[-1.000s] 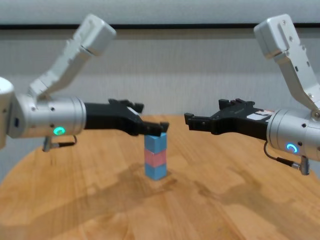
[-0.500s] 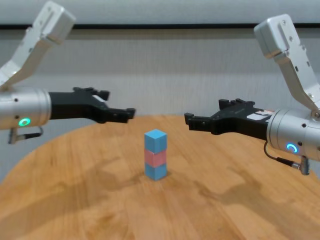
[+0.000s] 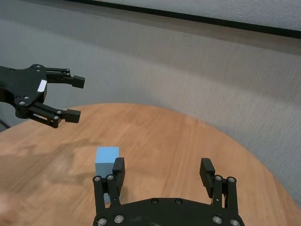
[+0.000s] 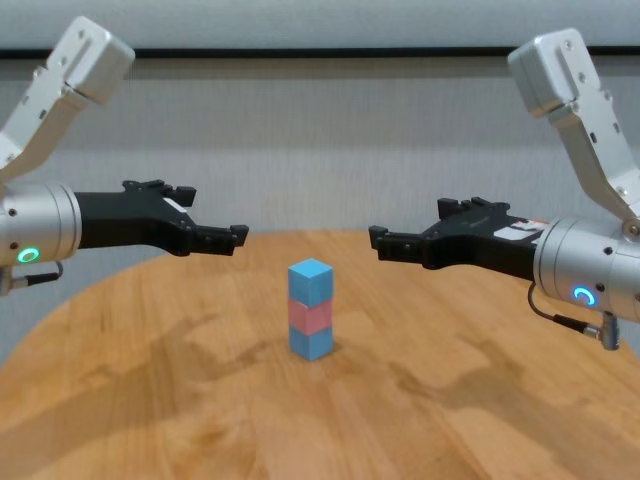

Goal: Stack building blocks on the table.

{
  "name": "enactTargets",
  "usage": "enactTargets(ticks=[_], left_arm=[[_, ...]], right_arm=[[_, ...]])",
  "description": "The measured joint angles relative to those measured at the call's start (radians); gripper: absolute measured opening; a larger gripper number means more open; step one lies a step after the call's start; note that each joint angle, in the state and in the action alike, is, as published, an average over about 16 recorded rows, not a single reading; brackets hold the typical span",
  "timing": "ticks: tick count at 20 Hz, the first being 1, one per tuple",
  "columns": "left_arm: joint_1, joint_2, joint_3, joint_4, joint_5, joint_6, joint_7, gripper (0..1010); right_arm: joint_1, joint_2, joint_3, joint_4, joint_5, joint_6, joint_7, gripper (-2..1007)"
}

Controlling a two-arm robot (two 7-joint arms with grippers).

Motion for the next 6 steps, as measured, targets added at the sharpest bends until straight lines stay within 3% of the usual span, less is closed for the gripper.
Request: enactTargets(ticks=[6], left_arm=[[-0.001,-0.001,0.0,0.001,0.0,-0.001,-0.003,1000]], right_arm=[[0.0,0.0,0.0,0.0,0.0,0.0,0.0,1004]])
